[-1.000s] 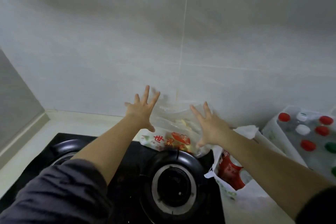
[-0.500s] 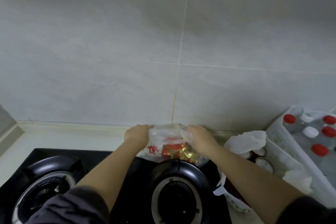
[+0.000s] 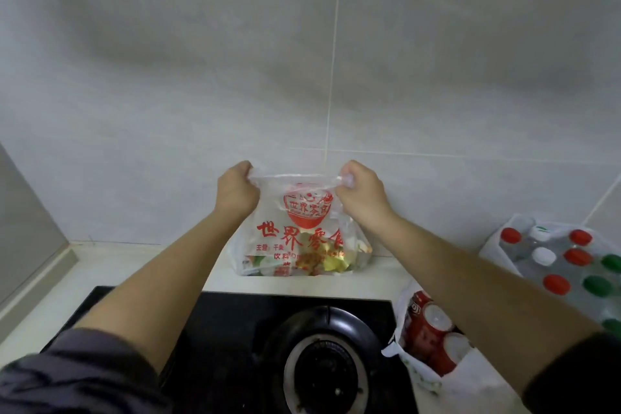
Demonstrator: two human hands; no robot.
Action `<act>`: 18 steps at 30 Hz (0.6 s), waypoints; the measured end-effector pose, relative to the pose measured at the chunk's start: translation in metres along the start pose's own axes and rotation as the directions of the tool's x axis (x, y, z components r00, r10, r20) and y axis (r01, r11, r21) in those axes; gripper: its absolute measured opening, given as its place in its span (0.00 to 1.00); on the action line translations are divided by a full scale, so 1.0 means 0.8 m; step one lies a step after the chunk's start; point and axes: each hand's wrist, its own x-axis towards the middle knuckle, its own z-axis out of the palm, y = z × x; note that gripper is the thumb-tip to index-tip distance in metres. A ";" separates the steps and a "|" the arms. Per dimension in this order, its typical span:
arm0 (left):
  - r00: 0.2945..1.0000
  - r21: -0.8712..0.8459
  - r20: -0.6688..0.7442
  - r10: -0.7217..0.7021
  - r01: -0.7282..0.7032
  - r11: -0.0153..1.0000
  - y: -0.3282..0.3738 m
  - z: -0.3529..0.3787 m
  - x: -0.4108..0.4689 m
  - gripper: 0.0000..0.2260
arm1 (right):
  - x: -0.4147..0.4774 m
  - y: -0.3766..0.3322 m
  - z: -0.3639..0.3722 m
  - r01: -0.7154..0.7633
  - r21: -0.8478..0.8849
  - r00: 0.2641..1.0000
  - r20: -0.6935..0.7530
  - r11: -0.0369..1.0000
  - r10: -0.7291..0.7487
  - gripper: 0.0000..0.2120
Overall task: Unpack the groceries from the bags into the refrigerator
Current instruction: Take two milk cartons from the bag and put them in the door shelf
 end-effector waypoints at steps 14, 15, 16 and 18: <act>0.989 -0.538 0.083 -0.126 0.150 0.829 0.134 -0.107 -0.201 0.16 | -0.150 -0.078 -0.135 0.033 0.308 0.991 0.115 0.951 -0.072 0.12; 0.984 -0.515 0.108 -0.140 0.176 0.839 0.138 -0.105 -0.222 0.16 | -0.166 -0.070 -0.148 0.020 0.309 0.989 0.133 0.951 -0.064 0.11; 0.979 -0.495 0.133 -0.152 0.199 0.846 0.141 -0.100 -0.244 0.16 | -0.182 -0.062 -0.160 0.002 0.307 0.987 0.155 0.952 -0.052 0.11; 0.967 -0.455 0.187 -0.172 0.240 0.857 0.148 -0.088 -0.289 0.15 | -0.214 -0.037 -0.184 -0.041 0.283 0.977 0.212 0.958 -0.021 0.10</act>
